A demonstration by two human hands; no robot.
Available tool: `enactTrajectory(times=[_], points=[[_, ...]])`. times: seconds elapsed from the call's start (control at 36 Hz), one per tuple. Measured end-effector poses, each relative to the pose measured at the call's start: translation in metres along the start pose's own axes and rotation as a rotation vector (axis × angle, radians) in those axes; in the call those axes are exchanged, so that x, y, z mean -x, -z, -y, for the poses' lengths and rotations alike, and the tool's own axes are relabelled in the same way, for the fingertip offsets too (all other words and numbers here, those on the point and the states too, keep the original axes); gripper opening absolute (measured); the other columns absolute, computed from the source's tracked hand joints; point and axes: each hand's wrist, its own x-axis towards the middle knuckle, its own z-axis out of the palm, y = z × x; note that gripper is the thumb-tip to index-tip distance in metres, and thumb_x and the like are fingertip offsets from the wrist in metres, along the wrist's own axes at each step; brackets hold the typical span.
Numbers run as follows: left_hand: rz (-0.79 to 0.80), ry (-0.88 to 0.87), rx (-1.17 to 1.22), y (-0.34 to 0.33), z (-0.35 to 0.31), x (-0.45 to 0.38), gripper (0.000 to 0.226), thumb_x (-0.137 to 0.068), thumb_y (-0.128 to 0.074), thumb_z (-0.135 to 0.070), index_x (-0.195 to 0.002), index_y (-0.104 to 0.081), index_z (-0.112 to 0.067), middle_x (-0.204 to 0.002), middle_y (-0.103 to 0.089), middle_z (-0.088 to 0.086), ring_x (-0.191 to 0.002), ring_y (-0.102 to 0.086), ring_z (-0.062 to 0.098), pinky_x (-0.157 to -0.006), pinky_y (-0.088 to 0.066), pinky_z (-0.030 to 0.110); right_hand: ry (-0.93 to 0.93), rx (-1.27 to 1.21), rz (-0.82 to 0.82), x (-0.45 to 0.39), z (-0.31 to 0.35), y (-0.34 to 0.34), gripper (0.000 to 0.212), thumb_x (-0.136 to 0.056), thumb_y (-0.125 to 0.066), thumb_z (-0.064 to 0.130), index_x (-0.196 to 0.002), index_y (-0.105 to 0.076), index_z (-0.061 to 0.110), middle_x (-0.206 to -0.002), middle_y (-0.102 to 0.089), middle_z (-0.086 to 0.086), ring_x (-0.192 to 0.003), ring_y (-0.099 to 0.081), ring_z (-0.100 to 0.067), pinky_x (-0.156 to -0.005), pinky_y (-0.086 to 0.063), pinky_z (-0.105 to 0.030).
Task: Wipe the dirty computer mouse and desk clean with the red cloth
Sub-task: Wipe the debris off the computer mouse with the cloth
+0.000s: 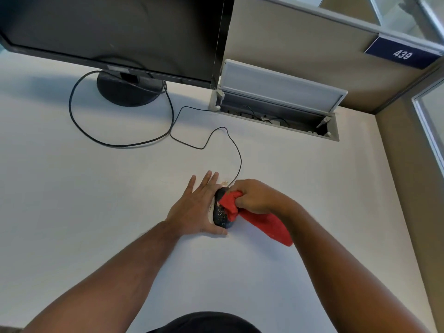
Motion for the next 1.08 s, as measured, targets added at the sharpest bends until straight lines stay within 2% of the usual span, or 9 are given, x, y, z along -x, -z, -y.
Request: enactTrajectory(times=[0.17, 0.22, 0.33, 0.47, 0.64, 0.78, 0.94, 1.08], points=[[-0.002, 0.012, 0.005, 0.001, -0.002, 0.001, 0.136, -0.056, -0.073, -0.091, -0.160, -0.022, -0.020, -0.176, -0.003, 0.003, -0.159, 0.018, 0.011, -0.129, 0.012, 0.046, 0.058, 0.155, -0.189, -0.008, -0.006, -0.002, 0.044, -0.084, -0.051, 0.009, -0.118, -0.072, 0.027, -0.117, -0.061, 0.006, -0.106, -0.059, -0.021, -0.090, -0.049, -0.040], [0.001, 0.017, 0.019, 0.002, -0.002, 0.001, 0.134, -0.056, -0.074, -0.090, -0.160, -0.023, -0.022, -0.176, -0.003, 0.002, -0.159, 0.018, 0.010, -0.128, 0.012, 0.045, 0.123, 0.215, -0.178, -0.007, -0.003, -0.006, 0.047, -0.084, -0.050, 0.007, -0.120, -0.072, 0.027, -0.121, -0.062, 0.007, -0.107, -0.055, -0.021, -0.091, -0.047, -0.039], [-0.003, 0.010, 0.026, 0.003, -0.002, 0.000, 0.130, -0.057, -0.075, -0.089, -0.158, -0.026, -0.023, -0.176, -0.004, 0.002, -0.159, 0.019, 0.010, -0.128, 0.013, 0.044, 0.177, 0.263, -0.054, -0.007, 0.000, -0.003, 0.050, -0.079, -0.050, 0.003, -0.116, -0.074, 0.026, -0.120, -0.064, 0.009, -0.107, -0.052, -0.019, -0.092, -0.046, -0.039], [-0.005, 0.017, 0.023, 0.002, -0.002, 0.001, 0.135, -0.056, -0.075, -0.089, -0.161, -0.021, -0.023, -0.176, -0.004, 0.002, -0.159, 0.018, 0.010, -0.129, 0.010, 0.047, 0.134, 0.280, -0.187, -0.012, -0.009, -0.003, 0.048, -0.084, -0.049, 0.008, -0.122, -0.071, 0.028, -0.123, -0.065, 0.008, -0.107, -0.051, -0.022, -0.093, -0.048, -0.044], [-0.005, 0.020, 0.033, 0.003, -0.004, 0.001, 0.129, -0.057, -0.075, -0.089, -0.157, -0.025, -0.024, -0.176, -0.005, 0.003, -0.159, 0.018, 0.010, -0.129, 0.010, 0.046, 0.243, 0.251, -0.063, -0.003, -0.008, -0.004, 0.053, -0.076, -0.050, 0.001, -0.115, -0.075, 0.028, -0.117, -0.067, 0.011, -0.108, -0.050, -0.017, -0.093, -0.045, -0.037], [0.009, 0.025, 0.065, 0.006, -0.005, 0.001, 0.135, -0.056, -0.077, -0.086, -0.161, -0.019, -0.026, -0.176, -0.003, 0.002, -0.158, 0.020, 0.008, -0.128, 0.013, 0.042, 0.180, 0.328, -0.205, -0.012, -0.007, -0.008, 0.046, -0.086, -0.051, 0.012, -0.124, -0.070, 0.031, -0.121, -0.064, 0.010, -0.107, -0.051, -0.020, -0.088, -0.048, -0.041], [0.021, 0.024, 0.062, 0.006, -0.003, 0.000, 0.141, -0.057, -0.075, -0.090, -0.164, -0.013, -0.022, -0.176, 0.001, 0.003, -0.157, 0.024, 0.010, -0.128, 0.014, 0.039, 0.303, 0.543, -0.104, -0.010, 0.007, -0.007, 0.048, -0.087, -0.054, 0.013, -0.127, -0.067, 0.035, -0.121, -0.065, 0.013, -0.105, -0.048, -0.016, -0.087, -0.049, -0.041], [0.008, 0.063, 0.053, 0.005, -0.003, -0.002, 0.154, -0.053, -0.077, -0.091, -0.166, -0.009, -0.011, -0.176, 0.007, 0.005, -0.157, 0.025, 0.012, -0.127, 0.015, 0.035, 0.210, 0.573, -0.164, -0.018, 0.006, 0.000, 0.045, -0.090, -0.053, 0.016, -0.130, -0.064, 0.033, -0.122, -0.062, 0.010, -0.111, -0.049, -0.019, -0.088, -0.049, -0.042]])
